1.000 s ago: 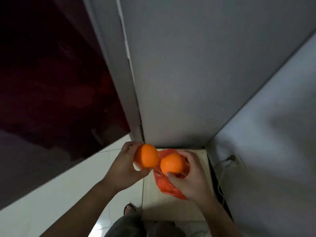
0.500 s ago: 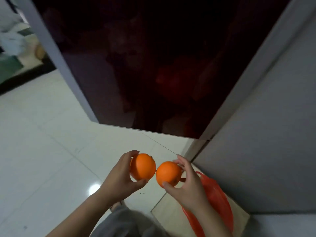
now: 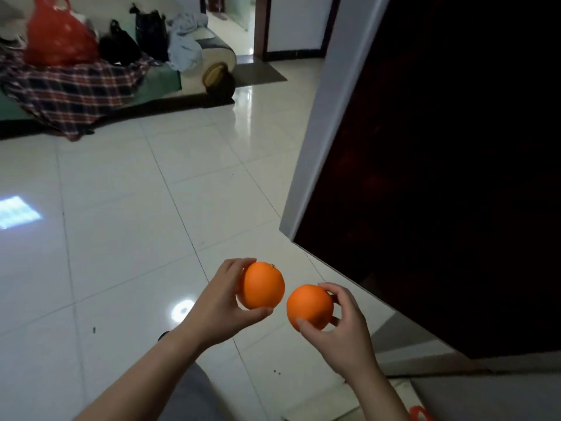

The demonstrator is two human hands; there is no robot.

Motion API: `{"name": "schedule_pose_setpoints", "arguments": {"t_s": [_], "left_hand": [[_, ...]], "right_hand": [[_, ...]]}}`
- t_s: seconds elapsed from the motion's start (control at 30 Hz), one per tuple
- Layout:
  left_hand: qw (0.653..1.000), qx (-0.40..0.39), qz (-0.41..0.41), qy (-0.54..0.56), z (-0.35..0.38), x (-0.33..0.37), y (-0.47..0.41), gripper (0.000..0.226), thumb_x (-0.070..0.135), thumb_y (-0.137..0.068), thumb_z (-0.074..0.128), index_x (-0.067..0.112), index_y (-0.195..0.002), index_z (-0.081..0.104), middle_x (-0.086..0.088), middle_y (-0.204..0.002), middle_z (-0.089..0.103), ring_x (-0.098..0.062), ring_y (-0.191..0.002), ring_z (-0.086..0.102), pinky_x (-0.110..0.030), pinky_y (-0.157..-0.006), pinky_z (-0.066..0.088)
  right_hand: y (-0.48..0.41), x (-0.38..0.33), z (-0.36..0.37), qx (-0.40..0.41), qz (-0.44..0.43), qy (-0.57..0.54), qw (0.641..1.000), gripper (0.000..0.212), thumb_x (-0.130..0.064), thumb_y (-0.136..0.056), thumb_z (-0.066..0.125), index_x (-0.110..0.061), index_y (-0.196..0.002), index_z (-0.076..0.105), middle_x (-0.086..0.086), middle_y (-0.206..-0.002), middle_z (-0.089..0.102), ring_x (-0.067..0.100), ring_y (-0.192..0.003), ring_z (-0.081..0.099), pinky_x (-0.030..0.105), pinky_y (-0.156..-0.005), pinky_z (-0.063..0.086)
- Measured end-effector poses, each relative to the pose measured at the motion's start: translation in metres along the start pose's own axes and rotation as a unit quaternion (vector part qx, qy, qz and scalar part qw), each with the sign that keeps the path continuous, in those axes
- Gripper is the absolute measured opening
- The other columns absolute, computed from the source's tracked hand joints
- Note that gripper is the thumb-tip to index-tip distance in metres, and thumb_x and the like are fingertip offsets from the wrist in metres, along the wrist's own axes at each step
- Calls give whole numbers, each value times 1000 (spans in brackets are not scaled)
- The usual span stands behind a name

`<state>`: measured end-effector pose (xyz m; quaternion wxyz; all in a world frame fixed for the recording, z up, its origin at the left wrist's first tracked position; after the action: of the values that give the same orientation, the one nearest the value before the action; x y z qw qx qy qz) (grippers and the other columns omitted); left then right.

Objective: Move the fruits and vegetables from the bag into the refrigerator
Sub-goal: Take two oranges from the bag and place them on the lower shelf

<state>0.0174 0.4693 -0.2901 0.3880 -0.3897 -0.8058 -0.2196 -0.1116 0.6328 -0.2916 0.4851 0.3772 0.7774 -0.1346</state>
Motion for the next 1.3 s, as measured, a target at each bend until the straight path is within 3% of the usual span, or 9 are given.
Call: {"name": "schedule_pose_setpoints", "arguments": {"t_s": [0.17,0.33,0.57,0.7,0.93,1.03,1.3], "left_hand": [[1000,12,14,14,-82,-51,-66,85,58,-58,71,44,-129,26,17,-130,34,-7,-112,42,-17,-83,43],[1000,18,15,-14,-186,-102,-122,74,52,-64,71,62,-121,25,17,-128,34,-6,-110,44,-10,-79,40],[994,105,-19,-30,-307,-161,-168,72,48,-64,76,57,-117,28,14,-127,38,-8,-107,44,-16,-78,42],[989,141,-36,-35,-343,-185,-201,73,45,-66,77,52,-119,28,12,-129,38,-8,-106,42,-20,-80,43],[989,136,-55,-29,-361,-214,-305,73,44,-66,78,48,-121,30,9,-132,40,-8,-106,43,-23,-80,45],[989,138,-45,-31,-363,-209,-365,71,42,-66,78,42,-123,34,14,-125,43,-8,-103,45,-25,-80,44],[995,90,26,-31,-328,-150,-544,71,38,-67,79,35,-125,37,18,-119,38,-8,-103,44,-22,-75,42]], "right_hand": [[-84,-66,77,-18,-28,-4,999,65,-26,-67,80,-42,-118,45,-30,-121,40,7,-107,50,26,-82,53],[-166,-143,162,-58,-66,2,996,61,-26,-72,76,-45,-121,46,-30,-125,40,4,-111,48,17,-78,49],[-249,-228,265,-116,-101,2,988,55,-31,-77,71,-47,-122,45,-22,-128,41,8,-112,48,16,-77,48],[-296,-256,296,-150,-116,25,982,62,-35,-75,74,-46,-126,40,-23,-129,38,5,-110,47,14,-75,47],[-405,-273,308,-161,-130,59,977,69,-35,-70,78,-46,-127,41,-19,-129,30,6,-113,42,14,-80,46],[-462,-274,296,-149,-115,41,981,68,-34,-71,77,-43,-128,41,-16,-129,32,8,-113,44,21,-84,48],[-593,-253,197,-79,-72,30,994,76,-33,-71,76,-44,-135,35,-18,-134,35,5,-117,43,28,-92,48]]}}
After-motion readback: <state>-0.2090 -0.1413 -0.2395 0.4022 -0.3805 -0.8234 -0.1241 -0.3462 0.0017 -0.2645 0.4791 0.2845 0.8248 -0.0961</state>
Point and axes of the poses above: each hand's wrist, its own y-axis away from the middle knuckle, its own z-axis out of the palm, x = y × z, the point moved 10 cm from there along -y, towards the middle knuckle
